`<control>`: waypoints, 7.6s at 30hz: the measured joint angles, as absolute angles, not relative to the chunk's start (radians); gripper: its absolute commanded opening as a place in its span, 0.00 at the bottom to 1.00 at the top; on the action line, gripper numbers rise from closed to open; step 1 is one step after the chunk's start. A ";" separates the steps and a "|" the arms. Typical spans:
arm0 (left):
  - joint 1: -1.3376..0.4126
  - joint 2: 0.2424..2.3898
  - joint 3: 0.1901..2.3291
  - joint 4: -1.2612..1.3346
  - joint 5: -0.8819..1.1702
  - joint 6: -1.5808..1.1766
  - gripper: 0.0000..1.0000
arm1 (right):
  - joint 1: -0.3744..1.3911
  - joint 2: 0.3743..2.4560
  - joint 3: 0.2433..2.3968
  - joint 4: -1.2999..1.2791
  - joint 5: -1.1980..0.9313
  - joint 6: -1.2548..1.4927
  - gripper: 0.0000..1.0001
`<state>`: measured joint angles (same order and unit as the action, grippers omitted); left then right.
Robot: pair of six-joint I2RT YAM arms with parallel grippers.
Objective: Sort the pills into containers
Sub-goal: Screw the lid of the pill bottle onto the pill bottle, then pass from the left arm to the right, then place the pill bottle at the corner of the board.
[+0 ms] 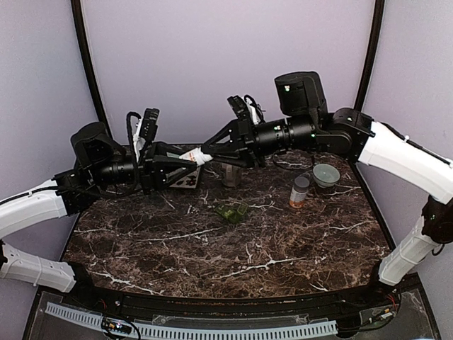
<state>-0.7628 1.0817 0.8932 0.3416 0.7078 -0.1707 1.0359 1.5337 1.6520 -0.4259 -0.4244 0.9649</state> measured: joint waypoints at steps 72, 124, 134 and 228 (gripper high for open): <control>-0.741 1.283 0.983 0.386 1.173 -0.453 0.00 | 1.185 1.407 1.562 -0.559 -0.230 0.175 0.17; -0.931 0.968 0.848 0.155 0.257 0.123 0.30 | 0.989 1.570 1.581 -0.361 -0.556 0.907 0.00; -0.956 0.952 0.848 0.196 0.245 0.176 0.74 | 0.987 1.603 1.600 -0.444 -0.479 0.902 0.00; -0.957 0.982 0.796 0.211 0.006 0.089 0.77 | 0.599 1.738 1.585 -1.018 0.415 0.367 0.00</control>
<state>-0.9569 0.9825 0.7956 0.2108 0.0059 0.0891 0.5991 1.7382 1.5852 -1.0176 0.4152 0.3668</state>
